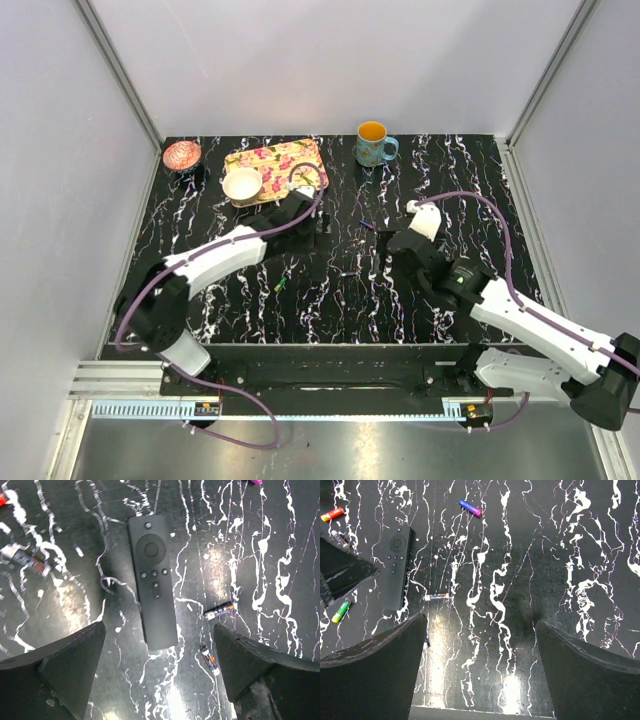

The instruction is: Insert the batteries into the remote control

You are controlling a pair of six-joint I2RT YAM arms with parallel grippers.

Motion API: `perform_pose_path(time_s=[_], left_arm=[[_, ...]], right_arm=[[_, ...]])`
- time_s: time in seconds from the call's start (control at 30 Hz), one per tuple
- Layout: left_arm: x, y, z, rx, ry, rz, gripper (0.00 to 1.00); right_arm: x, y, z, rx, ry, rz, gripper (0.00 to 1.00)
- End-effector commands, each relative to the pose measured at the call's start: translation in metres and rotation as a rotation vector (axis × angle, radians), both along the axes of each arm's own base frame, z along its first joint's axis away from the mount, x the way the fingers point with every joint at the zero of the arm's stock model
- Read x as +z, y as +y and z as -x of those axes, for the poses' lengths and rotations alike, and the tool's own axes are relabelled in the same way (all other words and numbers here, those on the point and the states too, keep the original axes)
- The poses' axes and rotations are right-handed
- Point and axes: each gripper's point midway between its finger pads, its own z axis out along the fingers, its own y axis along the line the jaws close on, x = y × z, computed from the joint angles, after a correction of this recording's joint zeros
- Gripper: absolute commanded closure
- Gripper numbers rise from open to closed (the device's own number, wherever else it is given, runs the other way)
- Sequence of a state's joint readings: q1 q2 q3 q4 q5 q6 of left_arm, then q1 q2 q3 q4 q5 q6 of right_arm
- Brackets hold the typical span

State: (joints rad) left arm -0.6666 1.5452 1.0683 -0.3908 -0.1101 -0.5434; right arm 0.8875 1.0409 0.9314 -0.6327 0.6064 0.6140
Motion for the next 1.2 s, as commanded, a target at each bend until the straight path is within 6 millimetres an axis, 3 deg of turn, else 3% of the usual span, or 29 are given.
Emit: perform_pose_path(time_s=[0.0,0.03,0.1,0.13,0.23,0.6,0.8,0.93,1.03,1.13,1.17], left_arm=[[0.009,-0.026,-0.021,-0.094,-0.050,-0.019,0.05],[-0.004,-0.029,-0.023,-0.103,-0.026,-0.043,0.06],[-0.005,-0.034,-0.033,-0.114,-0.035,-0.064,0.06],[-0.019,-0.031,-0.032,-0.114,-0.002,-0.102,0.06],[-0.032,-0.031,-0.040,-0.119,0.010,-0.151,0.07],[-0.075,-0.034,-0.046,-0.133,0.086,-0.216,0.20],[-0.087,-0.034,-0.047,-0.131,0.120,-0.223,0.33],[-0.096,-0.030,-0.038,-0.129,0.151,-0.225,0.53],[-0.099,-0.028,-0.034,-0.129,0.154,-0.222,0.57],[-0.085,-0.030,-0.039,-0.120,0.110,-0.195,0.68],[-0.069,-0.033,-0.042,-0.119,0.074,-0.167,0.74]], right_arm=[[0.016,0.002,0.000,0.023,-0.057,-0.058,0.00],[0.016,0.006,0.000,0.036,-0.055,-0.079,0.00],[0.012,0.010,0.002,0.044,-0.036,-0.090,0.00],[0.011,0.011,0.003,0.051,-0.027,-0.098,0.00],[0.013,0.016,0.005,0.064,-0.020,-0.121,0.00],[0.032,0.012,0.010,0.062,-0.059,-0.187,0.00],[0.033,0.010,0.011,0.058,-0.061,-0.196,0.00],[0.030,0.008,0.013,0.051,-0.056,-0.195,0.00],[0.030,0.008,0.012,0.048,-0.055,-0.197,0.01],[0.030,0.010,0.013,0.050,-0.052,-0.205,0.01],[0.030,0.010,0.013,0.051,-0.052,-0.208,0.01]])
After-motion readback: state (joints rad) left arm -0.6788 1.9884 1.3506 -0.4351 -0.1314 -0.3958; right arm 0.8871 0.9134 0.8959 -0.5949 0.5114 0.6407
